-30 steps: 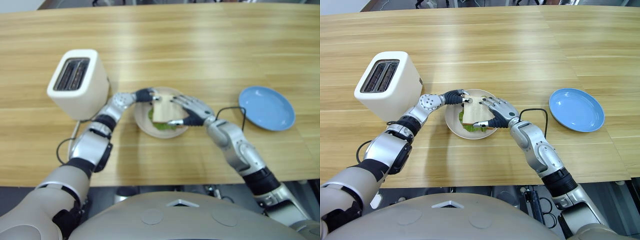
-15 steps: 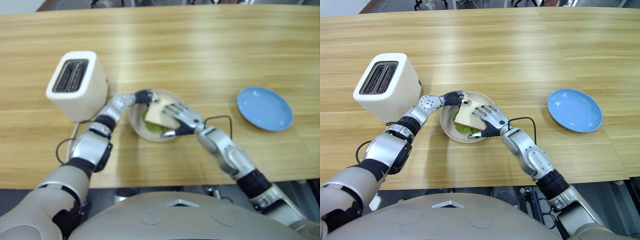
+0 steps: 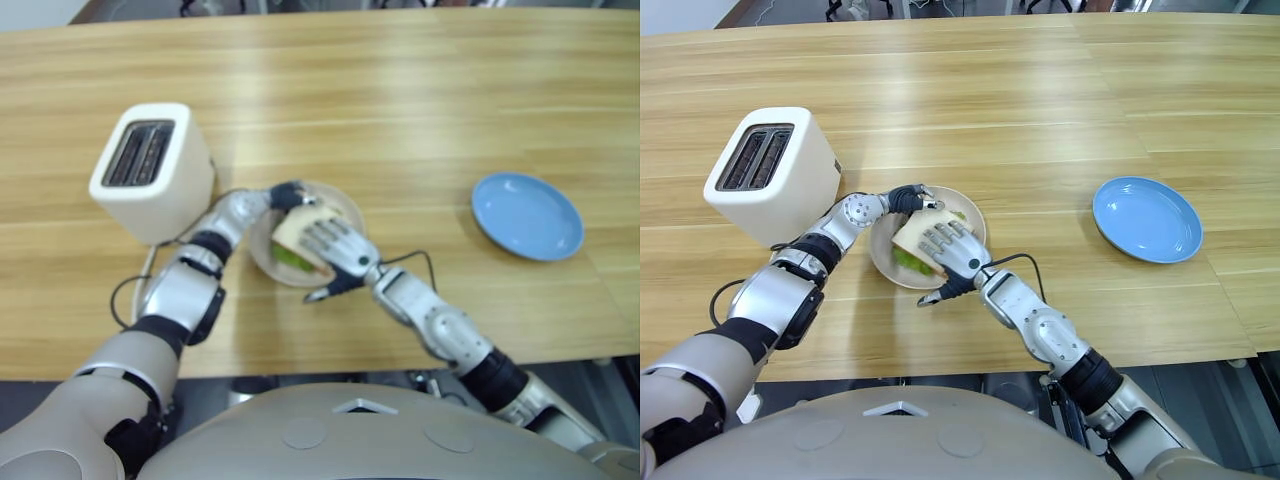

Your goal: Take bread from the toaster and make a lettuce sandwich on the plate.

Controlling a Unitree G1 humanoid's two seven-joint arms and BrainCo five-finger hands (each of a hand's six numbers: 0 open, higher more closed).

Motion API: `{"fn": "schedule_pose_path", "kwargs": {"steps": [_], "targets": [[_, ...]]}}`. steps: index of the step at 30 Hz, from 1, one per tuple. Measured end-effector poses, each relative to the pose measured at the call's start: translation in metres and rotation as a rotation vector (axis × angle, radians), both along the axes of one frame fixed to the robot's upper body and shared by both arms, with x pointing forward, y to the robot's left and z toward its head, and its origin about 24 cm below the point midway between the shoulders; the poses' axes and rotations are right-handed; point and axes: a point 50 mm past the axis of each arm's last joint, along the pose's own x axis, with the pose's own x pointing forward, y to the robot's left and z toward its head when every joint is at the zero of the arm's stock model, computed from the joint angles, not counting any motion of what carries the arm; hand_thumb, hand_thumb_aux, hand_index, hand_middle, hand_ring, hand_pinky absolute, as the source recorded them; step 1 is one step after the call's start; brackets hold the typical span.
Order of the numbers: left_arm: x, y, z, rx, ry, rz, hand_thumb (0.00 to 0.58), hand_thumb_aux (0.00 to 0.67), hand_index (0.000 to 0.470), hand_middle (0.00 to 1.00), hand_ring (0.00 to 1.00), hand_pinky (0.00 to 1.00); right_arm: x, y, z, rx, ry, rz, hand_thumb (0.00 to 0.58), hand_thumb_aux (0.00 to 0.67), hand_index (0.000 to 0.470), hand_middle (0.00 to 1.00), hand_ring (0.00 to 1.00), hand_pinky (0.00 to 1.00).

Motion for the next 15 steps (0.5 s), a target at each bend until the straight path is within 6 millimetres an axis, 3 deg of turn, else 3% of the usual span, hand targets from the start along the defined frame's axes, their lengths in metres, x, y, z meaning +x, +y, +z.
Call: {"fn": "schedule_pose_path", "kwargs": {"steps": [2, 4, 7, 11, 15], "targets": [[0.004, 0.003, 0.009, 0.029, -0.088, -0.013, 0.000, 0.000, 0.000, 0.00, 0.00, 0.00, -0.001, 0.002, -0.001, -0.001, -0.003, 0.008, 0.000, 0.000, 0.000, 0.00, 0.00, 0.00], [0.012, 0.011, 0.031, 0.043, -0.236, -0.021, 0.000, 0.000, 0.000, 0.00, 0.00, 0.00, -0.001, 0.003, -0.002, 0.001, -0.005, 0.013, 0.000, 0.000, 0.000, 0.00, 0.00, 0.00], [0.020, 0.018, 0.078, 0.020, -0.485, -0.055, 0.000, 0.000, 0.000, 0.00, 0.00, 0.00, -0.001, 0.004, -0.002, 0.003, -0.005, 0.015, 0.000, 0.000, 0.000, 0.00, 0.00, 0.00], [0.008, 0.023, 0.138, -0.032, -0.759, -0.097, 0.000, 0.000, 0.000, 0.00, 0.00, 0.00, -0.001, 0.005, -0.003, 0.003, -0.002, 0.027, 0.000, 0.000, 0.000, 0.00, 0.00, 0.00], [-0.010, 0.032, 0.159, -0.057, -0.844, -0.091, 0.000, 0.000, 0.000, 0.00, 0.00, 0.00, 0.000, 0.004, -0.004, 0.003, -0.001, 0.028, 0.000, 0.000, 0.000, 0.00, 0.00, 0.00]]}}
